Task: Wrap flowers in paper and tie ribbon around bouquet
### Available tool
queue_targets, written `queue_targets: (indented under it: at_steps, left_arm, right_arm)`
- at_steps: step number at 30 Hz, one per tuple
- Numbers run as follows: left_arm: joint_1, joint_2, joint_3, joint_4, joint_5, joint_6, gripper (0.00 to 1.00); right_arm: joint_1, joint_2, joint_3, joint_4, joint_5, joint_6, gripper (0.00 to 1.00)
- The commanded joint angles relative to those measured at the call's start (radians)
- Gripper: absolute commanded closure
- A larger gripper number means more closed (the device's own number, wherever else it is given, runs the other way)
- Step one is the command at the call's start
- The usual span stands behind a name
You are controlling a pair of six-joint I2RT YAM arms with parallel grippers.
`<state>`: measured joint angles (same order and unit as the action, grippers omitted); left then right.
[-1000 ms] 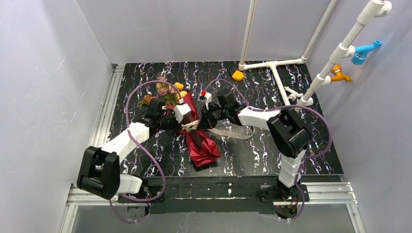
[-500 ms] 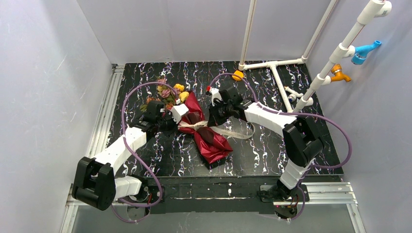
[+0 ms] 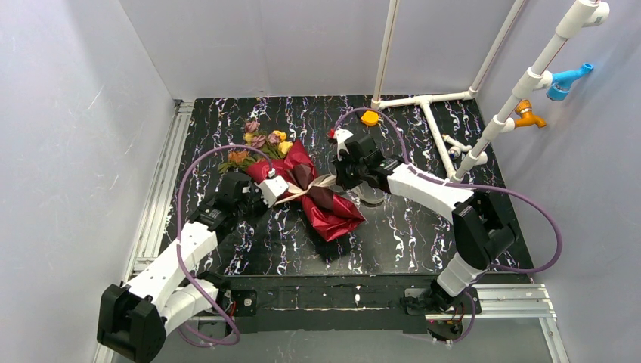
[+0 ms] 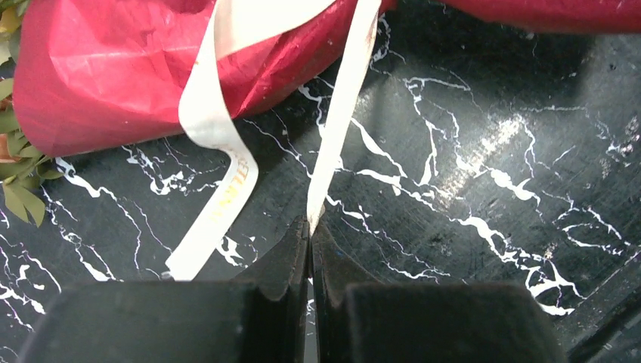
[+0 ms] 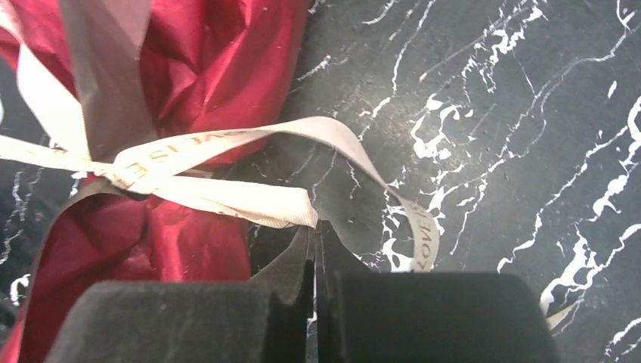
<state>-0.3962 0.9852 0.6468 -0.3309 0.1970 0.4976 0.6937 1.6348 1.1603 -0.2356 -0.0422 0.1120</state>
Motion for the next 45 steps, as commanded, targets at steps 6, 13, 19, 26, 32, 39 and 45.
queue_targets:
  at_steps: [6,13,19,26,32,39,45]
  left_arm:
    - [-0.015,-0.043,-0.059,-0.101,-0.209,0.060,1.00]
    - [-0.015,-0.027,-0.080,-0.078,-0.340,0.092,1.00]
    - [-0.015,0.034,-0.061,-0.040,-0.410,0.125,1.00]
    - [-0.015,0.074,-0.042,-0.065,-0.419,0.084,0.88]
    - [-0.016,-0.037,-0.019,-0.139,-0.414,0.015,0.02]
    - [-0.013,-0.191,0.134,-0.171,-0.488,-0.084,0.02]
    - [-0.013,-0.246,0.330,-0.166,-0.506,-0.457,0.02]
  right_arm:
    - [-0.011,-0.070,-0.089,0.000,0.282,-0.042,0.99]
    - [-0.019,-0.136,-0.160,-0.029,0.332,-0.067,0.99]
    - [0.032,-0.262,-0.263,0.049,0.120,-0.058,0.99]
    - [0.060,-0.152,-0.260,0.050,0.119,0.012,0.99]
    - [0.061,-0.130,-0.104,-0.086,0.209,0.048,0.22]
    - [0.061,-0.210,0.200,-0.252,0.339,0.014,0.02]
    - [0.059,-0.315,0.253,-0.114,0.471,0.117,0.02]
